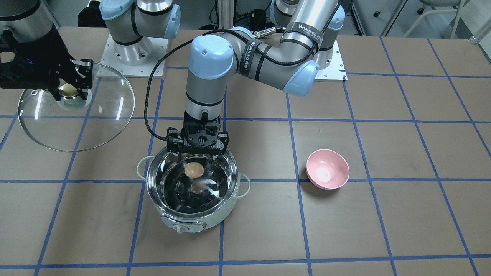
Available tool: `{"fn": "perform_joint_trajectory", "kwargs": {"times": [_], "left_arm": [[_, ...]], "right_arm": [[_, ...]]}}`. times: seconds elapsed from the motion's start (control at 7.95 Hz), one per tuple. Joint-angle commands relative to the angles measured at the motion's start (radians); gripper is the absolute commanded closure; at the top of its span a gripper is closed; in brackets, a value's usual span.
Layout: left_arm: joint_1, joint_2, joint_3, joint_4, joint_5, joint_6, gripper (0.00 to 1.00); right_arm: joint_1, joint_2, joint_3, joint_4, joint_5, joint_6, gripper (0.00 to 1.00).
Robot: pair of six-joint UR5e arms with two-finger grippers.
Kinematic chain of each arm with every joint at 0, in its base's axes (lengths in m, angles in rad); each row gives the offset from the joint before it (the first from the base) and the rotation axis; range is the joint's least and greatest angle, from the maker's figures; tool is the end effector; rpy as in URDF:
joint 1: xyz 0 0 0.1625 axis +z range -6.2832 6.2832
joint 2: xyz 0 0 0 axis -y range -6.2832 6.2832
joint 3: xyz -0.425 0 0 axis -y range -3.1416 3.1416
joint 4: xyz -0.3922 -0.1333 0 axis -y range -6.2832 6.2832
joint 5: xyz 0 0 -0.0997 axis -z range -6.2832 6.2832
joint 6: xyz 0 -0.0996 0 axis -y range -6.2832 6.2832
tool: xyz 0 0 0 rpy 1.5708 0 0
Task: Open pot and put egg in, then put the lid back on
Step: 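Release the egg into the pot and raise the left gripper away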
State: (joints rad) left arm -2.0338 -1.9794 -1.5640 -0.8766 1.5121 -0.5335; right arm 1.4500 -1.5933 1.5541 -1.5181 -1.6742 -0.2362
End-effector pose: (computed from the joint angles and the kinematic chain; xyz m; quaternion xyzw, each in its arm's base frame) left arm -0.4166 -0.5230 0.3327 0.0306 -0.9884 0.1140 0.0951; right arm 0.0642 -0.4920 0.5024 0.0579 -0.9970 -0.0158 0.0497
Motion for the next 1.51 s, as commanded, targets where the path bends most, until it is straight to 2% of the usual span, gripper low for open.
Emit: {"fn": "perform_joint_trajectory", "kwargs": {"times": [0.0,0.13,0.25,0.38,0.5,0.63,0.88,1.26,1.38], "left_arm": [[0.007,0.164,-0.002,-0.168,0.008,0.029,0.00],[0.051,0.245,-0.007,-0.303,0.032,0.132,0.00],[0.149,0.295,-0.007,-0.368,0.093,0.206,0.00],[0.232,0.321,-0.008,-0.434,0.096,0.252,0.00],[0.294,0.341,-0.008,-0.509,0.102,0.424,0.00],[0.350,0.356,-0.011,-0.524,0.105,0.498,0.00],[0.394,0.395,-0.011,-0.606,0.135,0.594,0.00],[0.523,0.404,-0.001,-0.637,0.125,0.616,0.00],[0.517,0.413,-0.004,-0.639,0.125,0.595,0.00]], "right_arm": [[-0.062,-0.004,0.000,0.009,0.007,-0.040,1.00],[-0.060,-0.004,0.000,0.010,0.010,-0.040,1.00],[-0.057,-0.005,0.000,0.010,0.016,-0.035,1.00],[-0.053,-0.007,0.000,0.009,0.025,-0.025,1.00],[-0.039,-0.010,-0.003,-0.014,0.046,-0.019,1.00],[-0.004,0.008,-0.002,-0.081,0.053,-0.014,1.00],[0.085,0.032,-0.002,-0.157,0.060,0.023,1.00],[0.237,0.103,-0.002,-0.243,0.076,0.173,1.00],[0.288,0.146,-0.002,-0.308,0.088,0.207,1.00]]}}
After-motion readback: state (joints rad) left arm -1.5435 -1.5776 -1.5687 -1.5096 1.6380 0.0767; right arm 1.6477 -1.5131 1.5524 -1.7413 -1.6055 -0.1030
